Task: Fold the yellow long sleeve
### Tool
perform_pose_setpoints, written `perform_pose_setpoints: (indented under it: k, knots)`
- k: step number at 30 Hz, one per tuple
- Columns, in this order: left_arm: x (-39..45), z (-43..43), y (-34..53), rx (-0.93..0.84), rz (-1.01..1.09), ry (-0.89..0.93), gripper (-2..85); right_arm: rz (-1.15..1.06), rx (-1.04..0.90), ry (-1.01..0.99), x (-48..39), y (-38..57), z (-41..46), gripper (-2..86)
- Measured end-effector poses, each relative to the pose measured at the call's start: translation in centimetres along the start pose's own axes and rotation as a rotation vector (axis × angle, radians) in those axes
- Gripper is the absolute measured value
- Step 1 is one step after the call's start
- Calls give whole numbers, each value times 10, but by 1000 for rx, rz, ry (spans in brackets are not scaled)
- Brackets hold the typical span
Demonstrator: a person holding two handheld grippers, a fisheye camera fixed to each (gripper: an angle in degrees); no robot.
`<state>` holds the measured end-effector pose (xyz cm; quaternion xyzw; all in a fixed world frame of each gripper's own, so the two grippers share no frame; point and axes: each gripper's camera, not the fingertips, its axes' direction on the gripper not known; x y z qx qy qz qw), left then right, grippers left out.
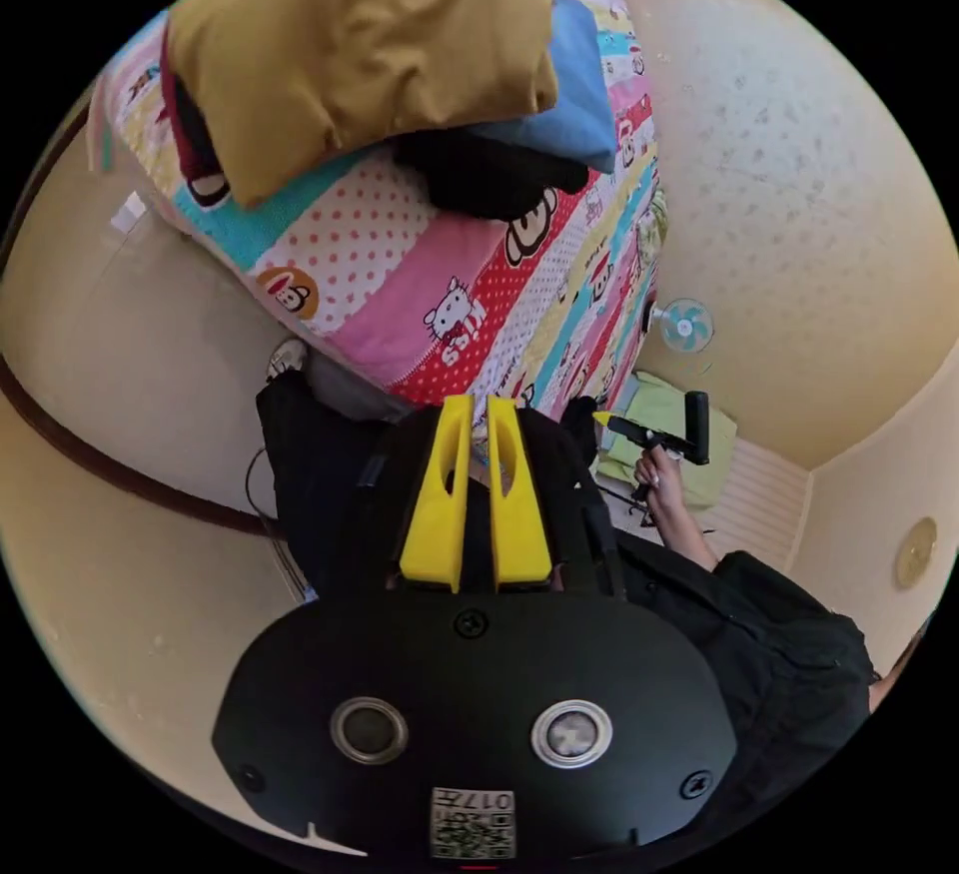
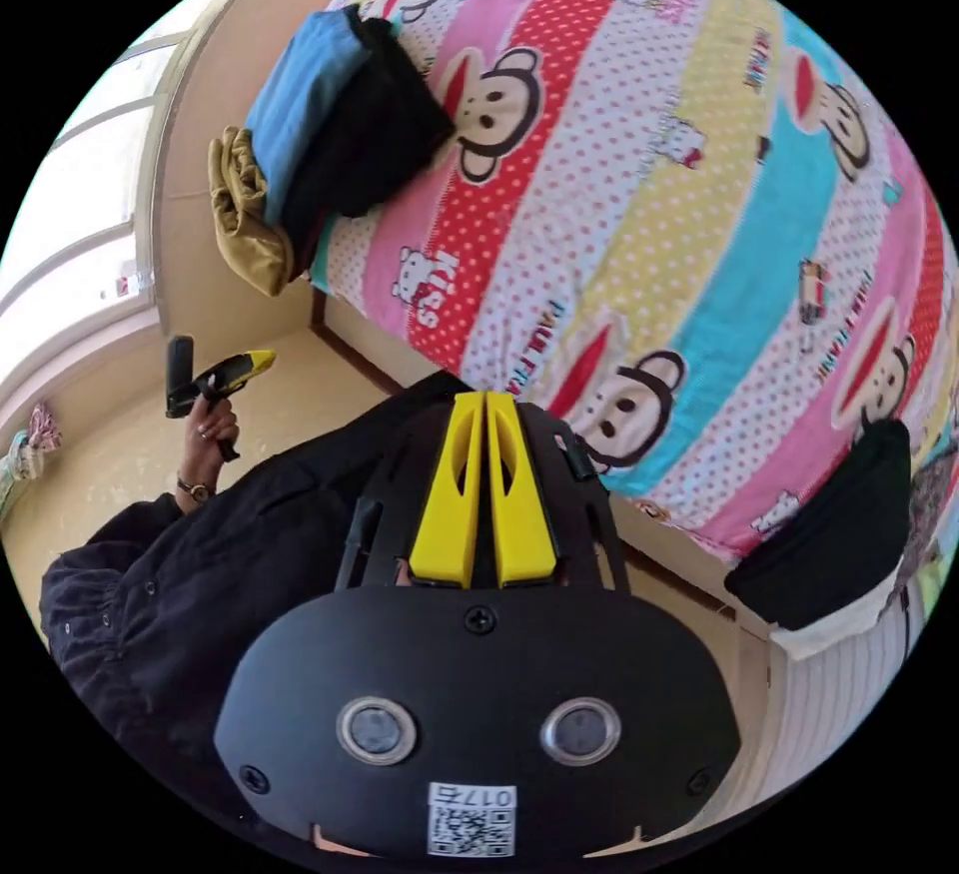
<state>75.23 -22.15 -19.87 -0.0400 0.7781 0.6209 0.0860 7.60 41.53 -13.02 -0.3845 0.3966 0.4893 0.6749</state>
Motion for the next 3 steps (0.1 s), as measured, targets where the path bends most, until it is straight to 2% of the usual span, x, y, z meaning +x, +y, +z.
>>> perform_pose_setpoints:
  k: [3]
  knots:
    - [54, -3, -44, 1, 179, -62, -5, 108, 223, -2, 17, 68, -56, 6]
